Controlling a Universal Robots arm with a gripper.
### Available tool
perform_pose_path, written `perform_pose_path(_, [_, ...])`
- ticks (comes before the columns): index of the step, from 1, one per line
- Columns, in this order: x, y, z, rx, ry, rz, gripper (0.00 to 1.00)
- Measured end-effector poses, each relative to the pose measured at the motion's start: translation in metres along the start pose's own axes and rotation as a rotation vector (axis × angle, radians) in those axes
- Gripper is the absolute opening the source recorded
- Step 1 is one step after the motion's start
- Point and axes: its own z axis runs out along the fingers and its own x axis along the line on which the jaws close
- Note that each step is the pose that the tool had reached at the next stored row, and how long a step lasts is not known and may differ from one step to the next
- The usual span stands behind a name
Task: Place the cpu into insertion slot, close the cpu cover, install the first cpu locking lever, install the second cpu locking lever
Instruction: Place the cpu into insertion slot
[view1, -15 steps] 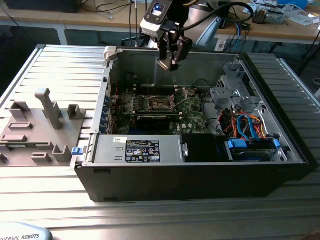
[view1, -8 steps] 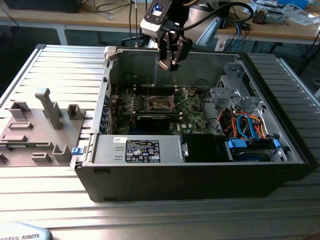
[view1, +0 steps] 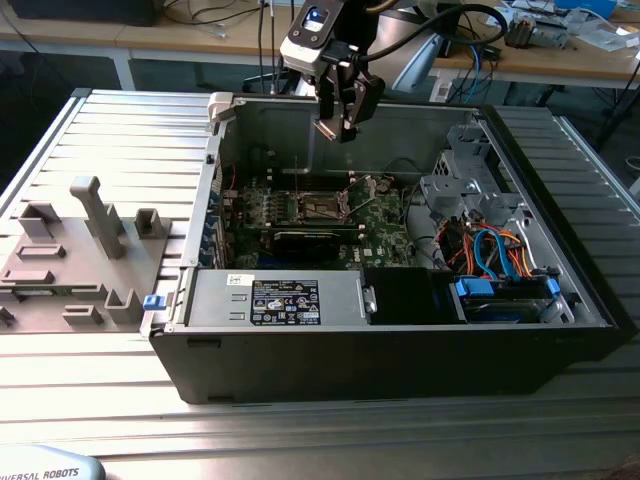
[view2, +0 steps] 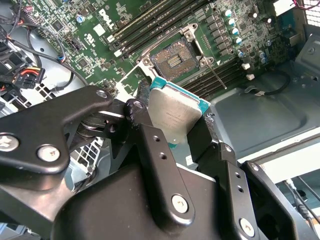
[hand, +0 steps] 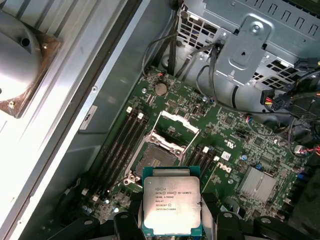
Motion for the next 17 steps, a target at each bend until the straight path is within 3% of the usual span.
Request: perform_pose_path(17, [0.0,0.0,0.0,-0.0002,-0.0005,0.01,0.54])
